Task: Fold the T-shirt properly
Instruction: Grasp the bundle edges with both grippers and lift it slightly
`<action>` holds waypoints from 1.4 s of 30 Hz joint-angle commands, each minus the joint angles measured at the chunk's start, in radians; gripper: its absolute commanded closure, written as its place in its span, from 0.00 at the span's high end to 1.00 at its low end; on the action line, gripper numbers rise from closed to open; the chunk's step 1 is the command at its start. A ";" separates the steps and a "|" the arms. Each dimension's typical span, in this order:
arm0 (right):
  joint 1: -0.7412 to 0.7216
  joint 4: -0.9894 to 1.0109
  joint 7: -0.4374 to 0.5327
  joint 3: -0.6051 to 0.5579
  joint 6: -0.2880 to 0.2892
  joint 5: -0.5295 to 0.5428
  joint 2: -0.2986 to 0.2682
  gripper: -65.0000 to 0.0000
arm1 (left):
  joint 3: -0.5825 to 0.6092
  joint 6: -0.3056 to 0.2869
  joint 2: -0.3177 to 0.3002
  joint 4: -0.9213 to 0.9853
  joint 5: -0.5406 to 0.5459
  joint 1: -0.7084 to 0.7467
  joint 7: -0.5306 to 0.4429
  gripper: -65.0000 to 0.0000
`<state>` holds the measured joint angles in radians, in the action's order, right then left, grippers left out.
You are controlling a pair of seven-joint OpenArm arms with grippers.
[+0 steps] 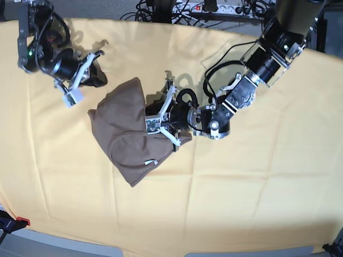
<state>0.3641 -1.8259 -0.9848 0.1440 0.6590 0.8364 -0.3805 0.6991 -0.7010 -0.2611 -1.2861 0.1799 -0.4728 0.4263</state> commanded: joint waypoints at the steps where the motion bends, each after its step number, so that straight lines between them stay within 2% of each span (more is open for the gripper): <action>1: 0.000 -0.029 -0.003 0.034 0.017 0.001 0.008 0.00 | -0.006 0.003 -0.010 -0.007 0.006 -0.024 0.077 0.00; 4: -0.002 -0.066 0.020 0.128 0.021 -0.024 0.064 0.00 | -0.007 0.003 -0.025 -0.051 0.170 -0.019 0.232 0.00; 6: -0.033 -0.076 0.031 0.172 0.002 -0.070 0.073 0.00 | -0.007 0.003 -0.042 -0.086 0.278 -0.018 0.341 0.00; 8: -0.087 -0.075 0.031 0.192 -0.031 -0.138 0.073 0.00 | -0.008 0.004 -0.064 -0.126 0.342 -0.018 0.405 0.00; 10: -0.146 -0.072 0.035 0.188 -0.050 -0.184 0.065 0.00 | -0.008 0.076 -0.090 -0.165 0.372 -0.018 0.422 0.00; 13: -0.220 -0.048 0.081 0.162 -0.050 -0.192 0.035 0.00 | -0.013 0.204 -0.113 -0.211 0.386 -0.017 0.421 0.00; 18: -0.355 0.095 0.118 0.079 -0.048 -0.261 0.010 0.00 | -0.032 0.299 -0.113 -0.217 0.330 0.004 0.421 0.00; 20: -0.402 0.184 0.146 0.036 -0.022 -0.292 0.006 0.00 | -0.035 0.318 -0.113 -0.217 0.303 0.031 0.416 0.00; 23: -0.476 0.319 0.175 -0.027 0.001 -0.323 -0.002 0.00 | -0.035 0.316 -0.109 -0.217 0.287 0.078 0.397 0.00; 26: -0.546 0.416 0.188 -0.064 0.004 -0.343 -0.002 0.00 | -0.035 0.299 -0.107 -0.217 0.231 0.114 0.368 0.00; 29: -0.578 0.465 0.187 -0.086 0.031 -0.337 -0.002 0.00 | -0.035 0.280 -0.107 -0.216 0.154 0.145 0.337 0.00; 35: -0.564 0.467 0.081 -0.133 0.039 -0.173 -0.002 0.00 | -0.035 0.262 -0.107 -0.184 -0.042 0.149 0.220 0.00; 38: -0.530 0.451 0.078 -0.131 0.039 -0.125 -0.002 0.00 | -0.034 0.245 -0.107 -0.148 -0.077 0.126 0.183 0.00; 42: -0.455 0.400 0.079 -0.130 0.039 -0.126 -0.002 0.00 | -0.033 0.216 -0.107 -0.068 -0.079 0.061 0.128 0.00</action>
<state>-0.0834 -1.4155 -0.8906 0.0139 0.6918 0.7082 -0.3714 0.6666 -0.5018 -0.3523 -1.3659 0.1776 -0.4019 0.4599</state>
